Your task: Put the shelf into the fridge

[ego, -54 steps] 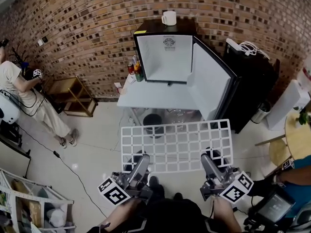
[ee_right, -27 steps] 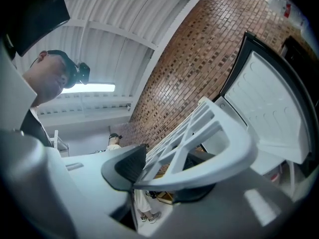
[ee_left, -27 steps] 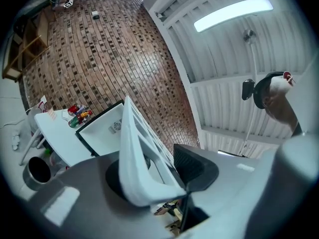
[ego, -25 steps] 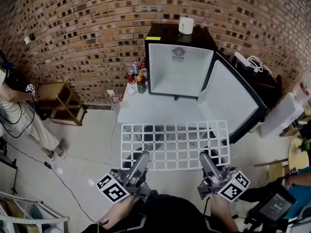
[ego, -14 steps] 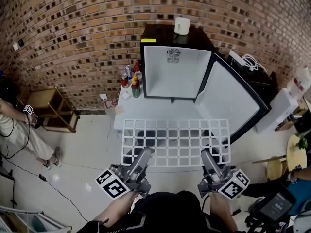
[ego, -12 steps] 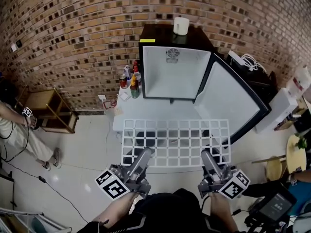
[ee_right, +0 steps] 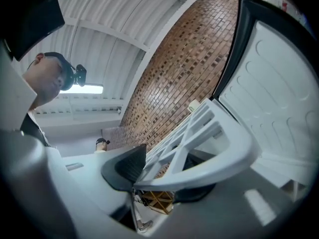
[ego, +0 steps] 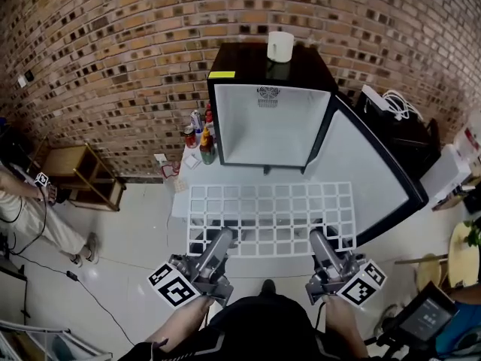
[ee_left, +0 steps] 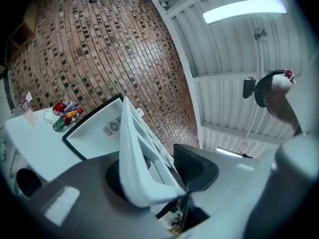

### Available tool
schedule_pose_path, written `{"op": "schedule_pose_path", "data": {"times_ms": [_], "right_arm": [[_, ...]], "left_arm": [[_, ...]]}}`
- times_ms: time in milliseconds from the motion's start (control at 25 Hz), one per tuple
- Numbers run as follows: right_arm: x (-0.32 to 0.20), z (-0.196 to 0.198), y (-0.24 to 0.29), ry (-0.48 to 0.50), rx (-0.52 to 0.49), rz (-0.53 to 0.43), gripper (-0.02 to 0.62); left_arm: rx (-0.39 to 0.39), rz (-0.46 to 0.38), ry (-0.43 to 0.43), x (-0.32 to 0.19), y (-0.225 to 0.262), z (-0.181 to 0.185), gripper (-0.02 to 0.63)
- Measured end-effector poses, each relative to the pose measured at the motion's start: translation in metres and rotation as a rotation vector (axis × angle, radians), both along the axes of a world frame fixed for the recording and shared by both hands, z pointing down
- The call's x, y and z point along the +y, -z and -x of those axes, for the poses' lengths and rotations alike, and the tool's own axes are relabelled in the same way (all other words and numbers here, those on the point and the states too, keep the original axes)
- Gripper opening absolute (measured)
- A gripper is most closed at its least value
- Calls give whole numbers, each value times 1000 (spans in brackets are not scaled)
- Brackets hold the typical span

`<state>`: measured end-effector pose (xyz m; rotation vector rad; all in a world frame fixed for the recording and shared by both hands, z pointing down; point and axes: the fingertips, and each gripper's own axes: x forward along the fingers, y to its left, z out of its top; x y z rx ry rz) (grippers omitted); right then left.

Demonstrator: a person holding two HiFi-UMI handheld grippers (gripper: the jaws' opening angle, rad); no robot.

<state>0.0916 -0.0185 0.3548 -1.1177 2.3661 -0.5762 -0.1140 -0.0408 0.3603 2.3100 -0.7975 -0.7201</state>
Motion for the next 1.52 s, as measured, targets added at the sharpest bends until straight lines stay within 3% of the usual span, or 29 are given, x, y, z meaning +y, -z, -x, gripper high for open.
{"op": "schedule_pose_path", "data": {"times_ms": [760,1160,1520], "right_arm": [[-105,-58,-8,90,-26,27,175],[-141,-51,-19,33,-43,70,175],[-178,-22,-30,-48,-38,106,175]], "left_arm": [[-21,67,88,-87,-5,-57,137],[-11,103,30,-134,-13,-51,121],[-43,76,-60,-181,-23,-25,135]]}}
